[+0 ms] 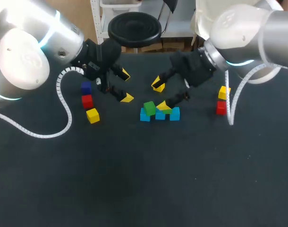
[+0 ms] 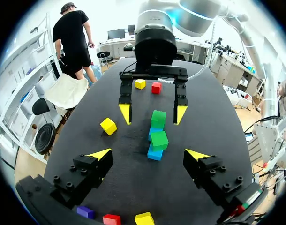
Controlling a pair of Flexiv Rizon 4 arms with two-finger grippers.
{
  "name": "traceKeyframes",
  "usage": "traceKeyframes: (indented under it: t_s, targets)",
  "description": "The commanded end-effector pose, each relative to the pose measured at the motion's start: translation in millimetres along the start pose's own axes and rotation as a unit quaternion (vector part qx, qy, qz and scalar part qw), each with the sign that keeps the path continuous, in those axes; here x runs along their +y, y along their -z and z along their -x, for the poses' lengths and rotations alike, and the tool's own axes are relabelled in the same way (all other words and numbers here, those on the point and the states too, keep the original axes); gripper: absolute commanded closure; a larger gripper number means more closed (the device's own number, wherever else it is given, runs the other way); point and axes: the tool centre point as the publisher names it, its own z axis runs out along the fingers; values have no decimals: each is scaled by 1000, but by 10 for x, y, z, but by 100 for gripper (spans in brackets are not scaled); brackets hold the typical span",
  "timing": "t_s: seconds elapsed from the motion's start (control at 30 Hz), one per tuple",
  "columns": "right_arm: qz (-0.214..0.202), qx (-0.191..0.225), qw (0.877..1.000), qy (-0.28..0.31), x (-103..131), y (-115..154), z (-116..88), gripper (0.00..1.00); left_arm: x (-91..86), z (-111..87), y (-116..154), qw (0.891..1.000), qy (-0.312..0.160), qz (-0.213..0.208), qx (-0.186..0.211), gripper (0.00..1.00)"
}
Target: Place the blue cubes, place green cubes on the blue cubes, place the yellow cubes on the green cubes, then place the red cubes on the yellow cubes, and place purple cube on the red cubes.
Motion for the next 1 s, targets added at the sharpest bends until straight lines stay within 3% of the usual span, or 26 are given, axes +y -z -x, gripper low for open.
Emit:
traceKeyframes:
  t_s: [0.03,0.5,0.7,1.0]
  targets:
    - [11,3,1000,-1,-54,-85,6,0,-5,-17,3,1000,-2,0,-3,0]
    - [30,20,999,-5,38,-249,-1,0,-5,-17,3,1000,-2,0,-3,0]
    - [28,20,999,-6,29,-276,-15,29,-5,-17,3,1000,-2,0,-3,0]
    - [35,33,999,-10,14,-292,-16,38,-5,-17,3,1000,-2,0,-3,0]
